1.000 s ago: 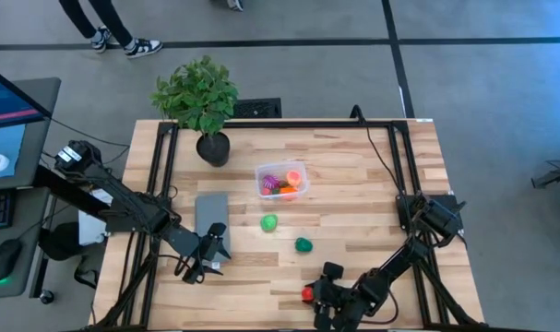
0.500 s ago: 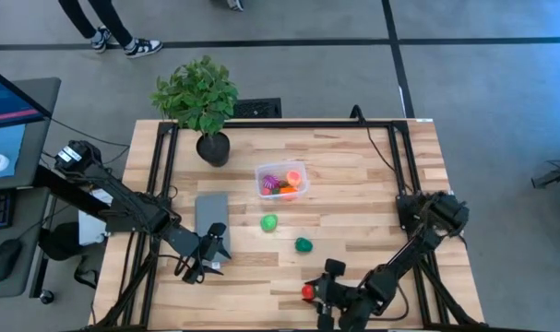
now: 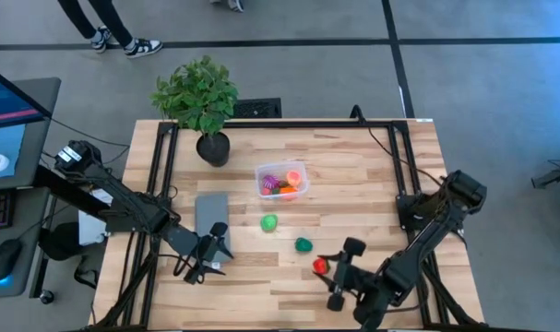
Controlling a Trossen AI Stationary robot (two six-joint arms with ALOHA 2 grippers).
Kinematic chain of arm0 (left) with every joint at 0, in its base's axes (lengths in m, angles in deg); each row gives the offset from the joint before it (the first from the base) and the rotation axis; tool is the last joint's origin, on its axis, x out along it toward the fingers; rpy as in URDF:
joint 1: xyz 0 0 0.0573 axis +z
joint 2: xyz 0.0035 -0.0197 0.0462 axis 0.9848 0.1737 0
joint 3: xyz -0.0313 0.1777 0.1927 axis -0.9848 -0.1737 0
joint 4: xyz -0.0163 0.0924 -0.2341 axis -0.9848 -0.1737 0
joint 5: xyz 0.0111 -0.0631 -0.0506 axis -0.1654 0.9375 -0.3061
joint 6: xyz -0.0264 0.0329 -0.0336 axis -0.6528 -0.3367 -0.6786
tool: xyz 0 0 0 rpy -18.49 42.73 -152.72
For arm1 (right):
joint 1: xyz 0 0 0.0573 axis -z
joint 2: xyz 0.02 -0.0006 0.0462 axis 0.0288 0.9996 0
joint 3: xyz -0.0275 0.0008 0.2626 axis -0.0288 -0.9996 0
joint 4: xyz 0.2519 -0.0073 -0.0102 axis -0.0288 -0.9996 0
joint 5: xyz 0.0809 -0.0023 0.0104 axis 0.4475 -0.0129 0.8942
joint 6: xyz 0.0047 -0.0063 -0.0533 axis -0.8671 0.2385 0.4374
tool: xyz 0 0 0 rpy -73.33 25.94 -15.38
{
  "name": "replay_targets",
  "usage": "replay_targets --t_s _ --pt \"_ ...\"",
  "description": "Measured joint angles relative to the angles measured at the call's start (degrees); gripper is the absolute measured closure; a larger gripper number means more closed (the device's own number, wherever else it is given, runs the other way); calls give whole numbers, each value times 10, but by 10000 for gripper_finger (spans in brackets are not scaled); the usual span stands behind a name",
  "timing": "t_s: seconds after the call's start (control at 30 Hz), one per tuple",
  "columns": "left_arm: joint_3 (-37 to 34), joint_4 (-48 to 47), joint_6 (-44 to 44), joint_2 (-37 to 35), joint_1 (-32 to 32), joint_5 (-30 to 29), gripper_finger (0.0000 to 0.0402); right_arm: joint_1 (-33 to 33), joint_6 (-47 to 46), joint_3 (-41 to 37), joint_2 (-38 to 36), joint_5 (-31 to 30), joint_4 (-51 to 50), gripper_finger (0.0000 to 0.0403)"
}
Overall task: Pick and placing Produce into tupperware
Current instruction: Put the big strawberry into the transparent container
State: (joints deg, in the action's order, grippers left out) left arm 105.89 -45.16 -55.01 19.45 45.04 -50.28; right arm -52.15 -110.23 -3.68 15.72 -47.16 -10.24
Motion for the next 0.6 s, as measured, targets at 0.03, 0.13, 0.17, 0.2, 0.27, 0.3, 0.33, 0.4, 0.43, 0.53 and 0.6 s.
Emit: replay_targets --t_s 0.03,0.13,0.17,0.2,0.27,0.3,0.33,0.4,0.43,0.53,0.6 --pt "0 6 3 0 0 -2 171 0 0 0 -7 -12 -12 181" --pt "0 15 16 0 0 -6 171 0 0 0 -22 -49 -49 181" --pt "0 20 20 0 0 -7 171 0 0 0 -26 -61 -59 181" --pt "0 25 25 0 0 -7 171 2 -1 0 -30 -73 -68 180" --pt "0 29 33 0 0 -7 171 6 -13 0 -38 -89 -92 177" --pt "0 29 36 0 0 -7 171 9 -22 0 -41 -94 -105 177" --pt "0 29 40 0 0 -7 171 14 -33 0 -43 -96 -119 176" --pt "0 28 44 0 0 -7 171 24 -54 0 -45 -96 -148 177" --pt "0 28 45 0 0 -7 171 30 -66 0 -45 -96 -162 177" --pt "0 28 50 0 0 -7 171 49 -98 0 -45 -96 -202 179" --pt "0 28 54 0 0 -7 171 63 -114 0 -45 -96 -226 178"
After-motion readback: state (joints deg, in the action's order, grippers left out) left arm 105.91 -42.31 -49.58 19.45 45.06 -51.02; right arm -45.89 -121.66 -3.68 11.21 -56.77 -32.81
